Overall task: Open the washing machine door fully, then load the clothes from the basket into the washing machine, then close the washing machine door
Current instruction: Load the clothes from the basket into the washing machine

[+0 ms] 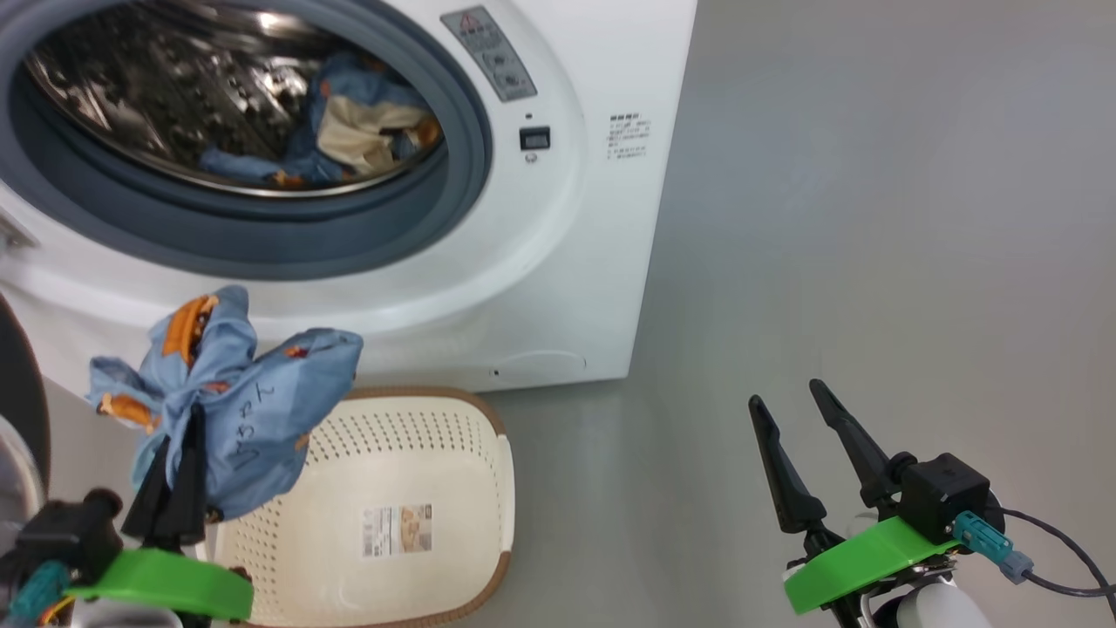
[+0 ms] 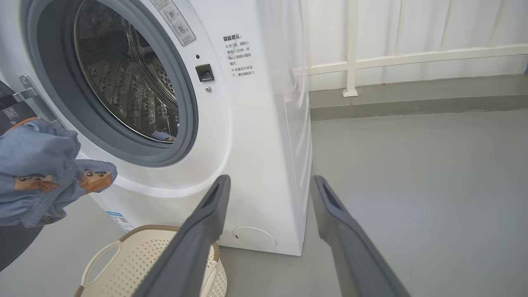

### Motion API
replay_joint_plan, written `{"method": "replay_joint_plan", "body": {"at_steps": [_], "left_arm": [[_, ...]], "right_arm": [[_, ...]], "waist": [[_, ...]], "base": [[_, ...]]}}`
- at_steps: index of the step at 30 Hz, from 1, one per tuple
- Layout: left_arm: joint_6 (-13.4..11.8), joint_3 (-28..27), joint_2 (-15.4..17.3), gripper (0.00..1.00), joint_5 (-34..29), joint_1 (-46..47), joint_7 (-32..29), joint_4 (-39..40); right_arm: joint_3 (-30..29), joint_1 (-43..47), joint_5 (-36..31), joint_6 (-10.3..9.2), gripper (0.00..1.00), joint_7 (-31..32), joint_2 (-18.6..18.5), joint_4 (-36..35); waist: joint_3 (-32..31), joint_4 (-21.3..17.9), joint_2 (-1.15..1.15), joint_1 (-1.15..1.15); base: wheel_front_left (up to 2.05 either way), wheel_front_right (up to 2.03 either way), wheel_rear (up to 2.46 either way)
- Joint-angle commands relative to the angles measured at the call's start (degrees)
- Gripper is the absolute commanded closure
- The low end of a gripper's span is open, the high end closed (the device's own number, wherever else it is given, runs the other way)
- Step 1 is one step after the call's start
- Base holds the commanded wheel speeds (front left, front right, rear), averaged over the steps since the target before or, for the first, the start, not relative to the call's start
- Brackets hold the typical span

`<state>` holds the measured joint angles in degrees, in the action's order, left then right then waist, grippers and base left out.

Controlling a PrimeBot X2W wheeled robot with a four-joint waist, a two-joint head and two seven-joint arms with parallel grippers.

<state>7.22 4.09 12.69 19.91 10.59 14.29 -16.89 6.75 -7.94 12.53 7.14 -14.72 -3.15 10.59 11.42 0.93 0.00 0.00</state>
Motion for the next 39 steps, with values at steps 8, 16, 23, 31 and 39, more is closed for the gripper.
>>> {"method": "replay_joint_plan", "body": {"at_steps": [8, 16, 23, 31, 39], "left_arm": [[-0.7, -7.4, -1.8, 1.00, -4.1, -5.2, 0.7, 8.7], [-0.5, -10.2, -3.6, 1.00, -6.2, -9.0, 0.7, 12.1], [-0.5, -12.2, -4.7, 1.00, -7.3, -11.5, 0.7, 14.1], [-0.3, -13.2, -6.3, 1.00, -7.6, -12.8, 0.7, 14.2], [-0.1, -13.4, -6.7, 1.00, -7.6, -12.4, 0.7, 13.6]], "right_arm": [[1.4, 1.4, -0.9, 0.35, 0.00, -0.3, 0.3, -1.8], [1.3, 2.4, -1.4, 0.35, 0.00, -0.3, 0.3, -3.3], [0.9, 2.9, -1.8, 0.35, 0.00, -0.3, 0.3, -4.2], [0.3, 3.2, -1.9, 0.35, 0.00, -0.3, 0.3, -4.4], [-0.1, 3.3, -2.1, 0.35, 0.00, -0.3, 0.3, -4.8]], "waist": [[-5.5, -0.6, 0.00, 0.00], [-7.1, -0.9, 0.00, 0.00], [-7.6, -0.9, 0.00, 0.00], [-7.7, -1.0, 0.00, 0.00], [-6.7, -1.5, 0.00, 0.00]], "base": [[0.00, 0.00, 0.00], [0.00, 0.00, 0.00], [0.00, 0.00, 0.00], [0.00, 0.00, 0.00], [0.00, 0.00, 0.00]]}}
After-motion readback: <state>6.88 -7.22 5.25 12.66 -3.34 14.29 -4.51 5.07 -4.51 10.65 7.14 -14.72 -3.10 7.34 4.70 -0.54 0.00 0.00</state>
